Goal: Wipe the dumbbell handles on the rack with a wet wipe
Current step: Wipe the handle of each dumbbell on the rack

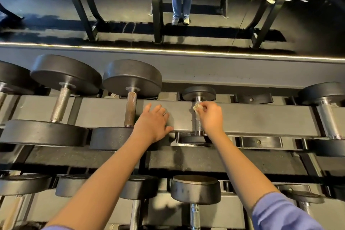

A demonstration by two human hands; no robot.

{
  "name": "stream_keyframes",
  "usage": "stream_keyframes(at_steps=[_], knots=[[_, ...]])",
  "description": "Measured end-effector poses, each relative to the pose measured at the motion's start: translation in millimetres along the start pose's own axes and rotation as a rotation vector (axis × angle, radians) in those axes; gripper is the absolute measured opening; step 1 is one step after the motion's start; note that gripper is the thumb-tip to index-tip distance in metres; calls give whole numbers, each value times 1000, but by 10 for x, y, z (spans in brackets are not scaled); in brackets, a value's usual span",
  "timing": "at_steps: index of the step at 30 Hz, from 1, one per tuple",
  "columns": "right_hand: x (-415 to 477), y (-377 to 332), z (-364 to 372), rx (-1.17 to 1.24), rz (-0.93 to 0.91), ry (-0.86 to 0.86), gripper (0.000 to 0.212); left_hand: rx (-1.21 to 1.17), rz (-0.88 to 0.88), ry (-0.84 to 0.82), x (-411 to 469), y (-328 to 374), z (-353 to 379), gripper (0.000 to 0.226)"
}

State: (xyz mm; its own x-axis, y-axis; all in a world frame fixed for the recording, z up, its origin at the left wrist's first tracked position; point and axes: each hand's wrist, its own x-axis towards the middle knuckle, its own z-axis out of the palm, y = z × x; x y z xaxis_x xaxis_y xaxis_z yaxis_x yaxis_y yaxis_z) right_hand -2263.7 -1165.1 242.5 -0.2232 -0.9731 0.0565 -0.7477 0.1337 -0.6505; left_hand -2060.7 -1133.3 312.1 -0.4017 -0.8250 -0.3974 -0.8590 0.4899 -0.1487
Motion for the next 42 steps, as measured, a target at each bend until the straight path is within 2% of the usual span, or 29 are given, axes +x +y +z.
stream_keyframes(at_steps=[9,13,20,26,33,37,42], knots=[[-239,79,13,-24,-41,12,11,11,-9,1,17,14,-6,60],[-65,-2,14,9,-54,42,8,23,-1,11,75,42,1,59],[-2,-77,-30,50,38,58,15,2,-5,13,75,39,12,58],[-366,84,-137,24,134,-74,12,-33,-8,28,67,31,-7,57],[43,-148,-118,53,101,8,11,-35,0,46,50,47,-12,57],[-119,-69,-162,54,126,-45,14,-48,1,44,55,41,-25,55],[-447,104,-158,87,219,-140,4,-57,-12,48,71,44,-11,55]])
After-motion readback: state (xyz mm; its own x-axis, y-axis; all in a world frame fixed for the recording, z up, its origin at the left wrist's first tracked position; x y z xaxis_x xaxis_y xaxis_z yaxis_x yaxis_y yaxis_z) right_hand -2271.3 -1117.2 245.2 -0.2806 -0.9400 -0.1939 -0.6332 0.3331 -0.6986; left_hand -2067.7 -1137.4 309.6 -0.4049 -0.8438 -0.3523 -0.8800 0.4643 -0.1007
